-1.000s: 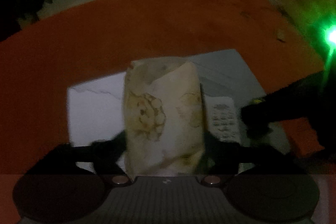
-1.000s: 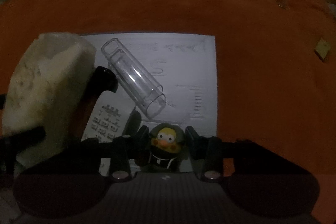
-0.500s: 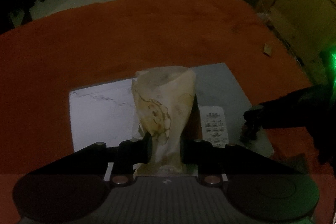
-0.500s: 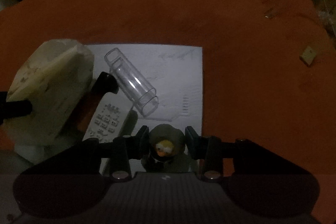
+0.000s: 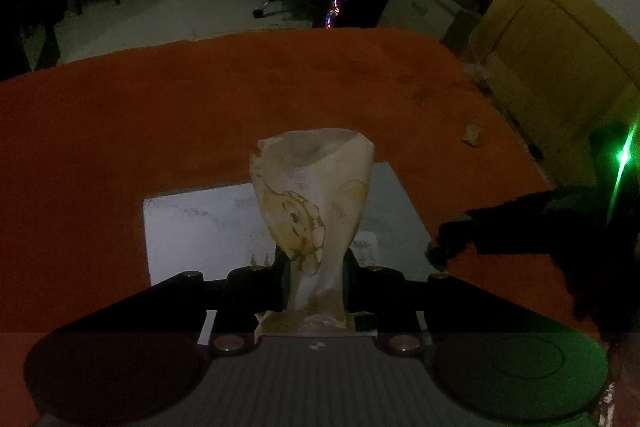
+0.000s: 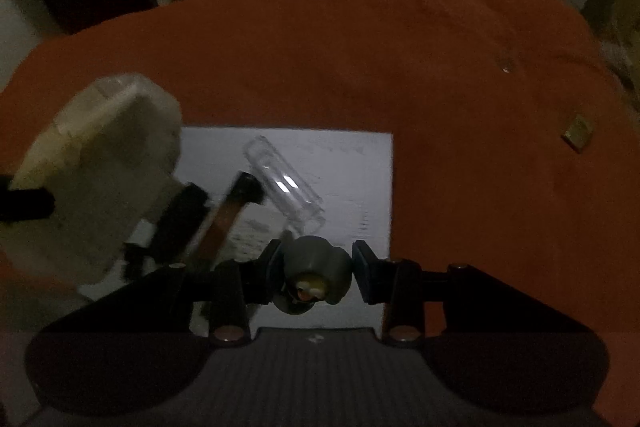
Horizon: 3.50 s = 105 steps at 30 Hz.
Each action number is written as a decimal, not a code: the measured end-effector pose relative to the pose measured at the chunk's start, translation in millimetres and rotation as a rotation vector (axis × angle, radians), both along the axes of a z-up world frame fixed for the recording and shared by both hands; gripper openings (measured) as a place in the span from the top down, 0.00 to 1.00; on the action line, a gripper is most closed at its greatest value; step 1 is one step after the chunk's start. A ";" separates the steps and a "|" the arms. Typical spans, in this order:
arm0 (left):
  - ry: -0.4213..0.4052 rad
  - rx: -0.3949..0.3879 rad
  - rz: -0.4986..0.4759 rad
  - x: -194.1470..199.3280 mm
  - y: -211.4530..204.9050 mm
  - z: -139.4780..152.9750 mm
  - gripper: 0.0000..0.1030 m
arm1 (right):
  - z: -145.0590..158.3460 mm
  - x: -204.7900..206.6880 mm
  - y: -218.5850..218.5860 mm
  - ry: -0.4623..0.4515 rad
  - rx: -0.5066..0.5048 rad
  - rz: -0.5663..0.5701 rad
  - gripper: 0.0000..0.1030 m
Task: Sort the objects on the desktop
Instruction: 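Carry the tissue pack and figurine over the white box with both tools, then lower into the box and open the left tool while the right tool releases the figurine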
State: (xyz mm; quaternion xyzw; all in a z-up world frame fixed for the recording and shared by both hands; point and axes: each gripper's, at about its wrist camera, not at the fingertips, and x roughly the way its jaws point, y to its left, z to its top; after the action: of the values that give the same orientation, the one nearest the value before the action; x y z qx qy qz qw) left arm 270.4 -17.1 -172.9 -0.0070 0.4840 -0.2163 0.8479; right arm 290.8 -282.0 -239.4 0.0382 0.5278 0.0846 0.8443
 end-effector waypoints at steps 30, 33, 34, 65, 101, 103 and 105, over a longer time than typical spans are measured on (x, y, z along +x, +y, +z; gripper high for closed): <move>0.212 0.035 0.146 -174.4 36.1 -28.3 0.80 | 30.7 -176.7 82.3 0.078 0.150 0.347 0.61; 0.252 0.025 0.146 -180.9 34.1 -42.0 0.80 | 11.1 -184.0 92.1 0.126 0.132 0.350 0.61; 0.261 0.029 0.137 -182.3 31.9 -45.9 0.80 | 3.6 -185.5 94.9 0.152 0.123 0.349 0.61; 0.347 0.139 0.131 -190.2 0.8 -127.3 0.80 | -117.4 -185.0 118.8 0.379 -0.098 0.361 0.60; 0.386 0.187 0.201 -197.4 -10.2 -138.5 0.25 | -96.3 -170.3 122.1 0.263 -0.107 0.265 0.16; 0.385 0.187 0.214 -197.7 -9.3 -135.6 0.17 | -91.9 -169.8 118.7 0.276 -0.096 0.249 0.15; 0.378 0.186 0.225 -198.7 -7.8 -132.0 0.15 | -92.4 -187.0 113.7 0.283 -0.077 0.223 0.14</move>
State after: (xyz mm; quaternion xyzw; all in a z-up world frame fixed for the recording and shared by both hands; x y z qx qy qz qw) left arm 71.7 -24.9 -304.8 -0.0232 0.6482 -0.0698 0.7579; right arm 103.9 -168.3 -331.8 -0.0412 0.6450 0.1512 0.7479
